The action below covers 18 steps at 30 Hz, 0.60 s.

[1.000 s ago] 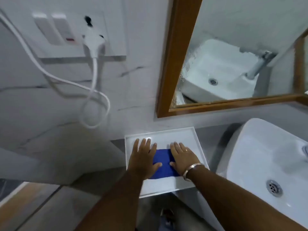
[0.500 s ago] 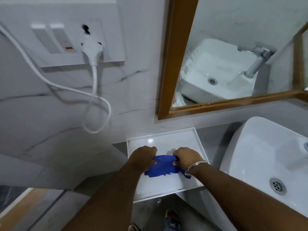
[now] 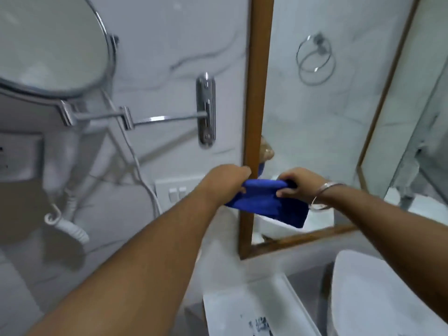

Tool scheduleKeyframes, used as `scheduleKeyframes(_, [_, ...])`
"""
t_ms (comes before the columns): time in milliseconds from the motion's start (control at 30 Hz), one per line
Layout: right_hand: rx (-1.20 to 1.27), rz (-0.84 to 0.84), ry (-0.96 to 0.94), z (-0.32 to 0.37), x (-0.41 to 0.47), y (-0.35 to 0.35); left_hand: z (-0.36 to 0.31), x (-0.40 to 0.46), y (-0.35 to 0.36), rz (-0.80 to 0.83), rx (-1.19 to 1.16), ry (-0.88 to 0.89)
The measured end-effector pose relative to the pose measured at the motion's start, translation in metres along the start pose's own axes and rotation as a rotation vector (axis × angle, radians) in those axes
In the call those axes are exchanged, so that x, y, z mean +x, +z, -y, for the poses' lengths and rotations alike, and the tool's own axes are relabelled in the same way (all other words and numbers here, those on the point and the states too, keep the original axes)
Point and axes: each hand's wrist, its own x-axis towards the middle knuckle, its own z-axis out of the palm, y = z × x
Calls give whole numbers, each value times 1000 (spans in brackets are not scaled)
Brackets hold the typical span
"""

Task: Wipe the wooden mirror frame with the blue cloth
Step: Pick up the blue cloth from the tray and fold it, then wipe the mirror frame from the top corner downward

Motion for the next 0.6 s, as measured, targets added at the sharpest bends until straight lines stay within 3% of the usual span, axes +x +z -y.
scheduleKeyframes(200, [-62, -286, -74, 40, 18, -171, 4, 51, -173, -406, 33, -48])
scheduleKeyframes(433, [-276, -431, -54, 33, 50, -303, 7, 106, -280, -621, -95, -32])
scheduleKeyframes(600, [-439, -589, -40, 18, 72, -395, -4, 165, -352, -863, 6, -48])
